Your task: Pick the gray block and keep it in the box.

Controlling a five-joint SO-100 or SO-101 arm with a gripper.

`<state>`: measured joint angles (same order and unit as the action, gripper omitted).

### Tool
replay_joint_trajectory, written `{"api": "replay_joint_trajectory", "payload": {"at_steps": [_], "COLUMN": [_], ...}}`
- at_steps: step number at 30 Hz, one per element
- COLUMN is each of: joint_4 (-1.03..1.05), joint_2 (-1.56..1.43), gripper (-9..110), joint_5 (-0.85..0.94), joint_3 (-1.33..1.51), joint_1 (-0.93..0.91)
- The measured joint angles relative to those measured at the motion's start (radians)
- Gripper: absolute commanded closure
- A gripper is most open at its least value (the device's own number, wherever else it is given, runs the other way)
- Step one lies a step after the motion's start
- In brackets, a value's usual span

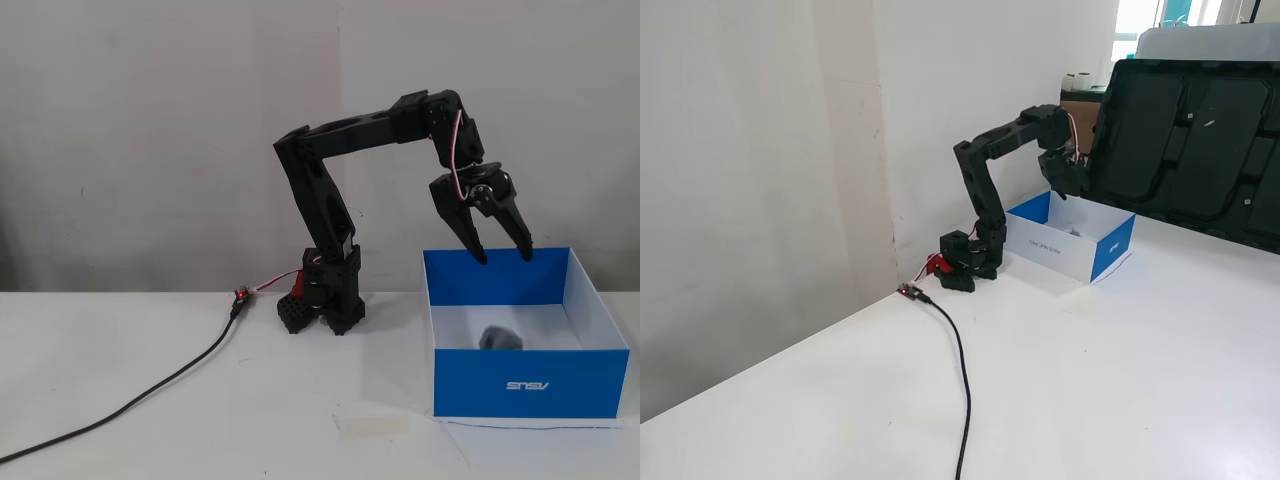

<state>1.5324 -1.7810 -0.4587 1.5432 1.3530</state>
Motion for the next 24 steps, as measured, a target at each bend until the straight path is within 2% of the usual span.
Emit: {"api": "replay_joint_trajectory", "payload": {"at_steps": [7, 12, 24], "joint_4": [0.000, 0.025, 0.072], "joint_2": [0.006, 0.006, 0.006], "gripper": [91, 94, 97], "joint_5": [0.037, 0.086, 0.245], "joint_3": [0.000, 0.000, 0.000], "joint_1": [-0.031, -0.110, -0.494]}}
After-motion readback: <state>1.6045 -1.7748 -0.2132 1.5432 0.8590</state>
